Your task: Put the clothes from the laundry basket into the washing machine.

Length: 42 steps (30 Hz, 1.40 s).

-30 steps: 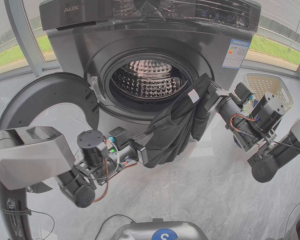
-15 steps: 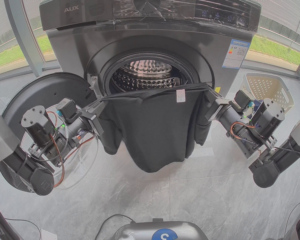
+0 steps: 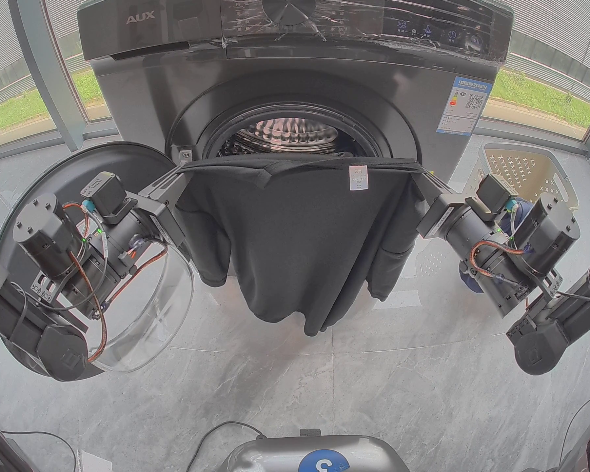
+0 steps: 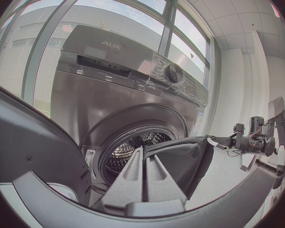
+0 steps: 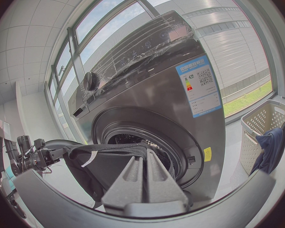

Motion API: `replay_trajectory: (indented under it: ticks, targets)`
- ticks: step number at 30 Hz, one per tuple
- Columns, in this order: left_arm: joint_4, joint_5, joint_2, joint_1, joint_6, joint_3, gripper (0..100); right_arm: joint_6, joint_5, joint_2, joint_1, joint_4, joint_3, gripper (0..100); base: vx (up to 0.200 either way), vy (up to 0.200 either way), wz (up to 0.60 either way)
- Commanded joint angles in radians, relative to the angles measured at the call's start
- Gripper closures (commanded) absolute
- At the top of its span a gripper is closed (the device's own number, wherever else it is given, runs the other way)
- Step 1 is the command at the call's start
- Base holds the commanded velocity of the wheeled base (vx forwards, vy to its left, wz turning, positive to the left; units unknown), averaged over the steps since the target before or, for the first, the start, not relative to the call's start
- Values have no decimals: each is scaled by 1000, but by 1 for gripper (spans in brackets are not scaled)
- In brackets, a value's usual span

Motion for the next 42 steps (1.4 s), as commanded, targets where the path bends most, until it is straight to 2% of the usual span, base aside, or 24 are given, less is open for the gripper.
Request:
replay_trajectory:
  ticks: [1, 24, 29, 34, 39, 40, 42]
  targets:
    - [-1, 1, -14, 2, -1, 3, 100, -1, -2, -21, 0, -10, 2, 100, 0, 0, 0]
    - [-1, -1, 9, -24, 2, 35, 100, 1, -4, -37, 14, -9, 2, 100, 0, 0, 0]
    - [-1, -1, 29, -104, 0, 41, 100, 12, -8, -14, 67, -10, 20, 100, 0, 0, 0]
    - [1, -2, 102, -156, -1, -63, 100, 13, -4, 97, 87, -10, 11, 100, 0, 0, 0]
    - [-1, -1, 150, -230, -3, -141, 100, 18, -4, 167, 147, -12, 11, 100, 0, 0, 0]
    - [1, -1, 154, -241, -4, -160, 100, 18, -4, 183, 161, -10, 14, 0, 0, 0, 0]
    - [1, -1, 161, -250, -6, -199, 100, 19, -2, 207, 173, -10, 22, 0, 0, 0, 0]
